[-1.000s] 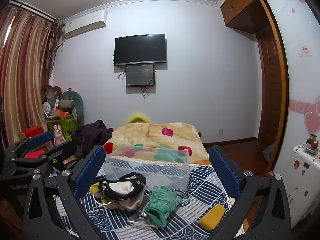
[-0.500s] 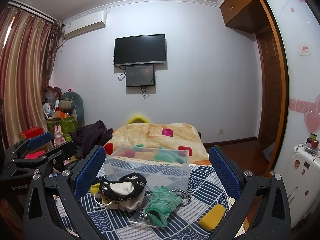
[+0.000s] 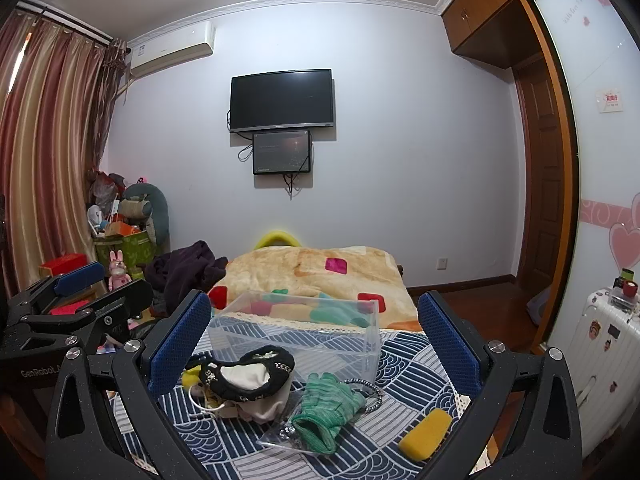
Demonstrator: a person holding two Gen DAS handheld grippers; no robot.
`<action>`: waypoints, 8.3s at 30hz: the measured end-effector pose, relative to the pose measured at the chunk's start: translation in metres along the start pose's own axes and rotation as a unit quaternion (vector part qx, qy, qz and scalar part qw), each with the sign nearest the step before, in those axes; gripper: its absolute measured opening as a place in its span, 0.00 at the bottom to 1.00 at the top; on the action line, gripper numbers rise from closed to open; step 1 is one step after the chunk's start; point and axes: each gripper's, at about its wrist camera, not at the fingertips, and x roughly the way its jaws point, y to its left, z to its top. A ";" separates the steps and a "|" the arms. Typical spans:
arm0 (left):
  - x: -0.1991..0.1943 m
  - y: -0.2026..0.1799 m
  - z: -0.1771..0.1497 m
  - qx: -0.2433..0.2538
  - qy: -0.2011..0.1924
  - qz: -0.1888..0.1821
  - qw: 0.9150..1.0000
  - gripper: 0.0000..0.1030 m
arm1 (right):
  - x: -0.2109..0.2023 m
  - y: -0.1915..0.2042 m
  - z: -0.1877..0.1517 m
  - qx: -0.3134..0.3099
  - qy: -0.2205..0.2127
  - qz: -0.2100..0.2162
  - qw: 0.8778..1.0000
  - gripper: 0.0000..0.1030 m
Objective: Organize soft objects
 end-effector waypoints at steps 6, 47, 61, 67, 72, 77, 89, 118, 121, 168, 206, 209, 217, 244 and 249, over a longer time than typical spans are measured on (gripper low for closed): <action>0.004 0.004 -0.002 -0.005 0.009 -0.007 1.000 1.00 | 0.002 0.000 -0.002 -0.001 0.002 -0.002 1.000 1.00; 0.128 0.082 -0.129 -0.130 0.260 -0.003 0.957 0.36 | 0.062 -0.119 -0.124 0.138 0.282 -0.095 0.945 0.42; 0.088 0.072 -0.088 -0.086 0.190 0.024 0.978 0.35 | 0.061 -0.099 -0.096 0.119 0.234 -0.078 0.962 0.38; 0.080 0.063 -0.058 -0.077 0.154 0.005 0.985 0.35 | 0.068 -0.074 -0.070 0.091 0.205 -0.039 0.974 0.38; 0.093 0.055 -0.037 -0.070 0.138 -0.007 0.988 0.35 | 0.078 -0.057 -0.044 0.067 0.167 -0.017 0.984 0.38; 0.118 0.051 -0.022 -0.065 0.136 -0.017 0.988 0.35 | 0.096 -0.042 -0.023 0.041 0.135 -0.004 0.990 0.38; 0.183 0.039 -0.015 -0.007 0.173 0.001 0.985 0.35 | 0.137 -0.036 -0.021 0.026 0.148 0.006 0.989 0.38; 0.225 0.029 -0.031 0.046 0.239 0.000 0.970 0.70 | 0.188 -0.034 -0.052 -0.010 0.269 0.013 0.963 0.65; 0.209 0.030 -0.021 0.043 0.220 -0.001 0.975 0.75 | 0.182 -0.038 -0.044 -0.001 0.260 0.016 0.965 0.68; 0.136 0.043 -0.074 -0.041 0.236 -0.035 0.970 0.68 | 0.104 -0.046 -0.103 0.056 0.294 0.058 0.952 0.65; 0.104 0.032 -0.014 -0.013 0.160 -0.072 0.984 0.13 | 0.080 -0.054 -0.047 0.062 0.193 0.058 0.978 0.14; 0.113 0.033 -0.005 -0.015 0.150 -0.069 0.986 0.13 | 0.084 -0.054 -0.038 0.061 0.177 0.060 0.980 0.14; 0.146 0.032 0.005 -0.008 0.139 -0.057 0.989 0.14 | 0.108 -0.047 -0.016 0.040 0.149 0.056 0.986 0.14; 0.256 0.028 -0.054 -0.003 0.278 -0.048 0.959 0.23 | 0.179 -0.048 -0.054 0.001 0.273 0.025 0.962 0.14; 0.240 0.025 -0.042 0.019 0.248 -0.040 0.968 0.46 | 0.167 -0.048 -0.045 0.006 0.264 0.035 0.964 0.17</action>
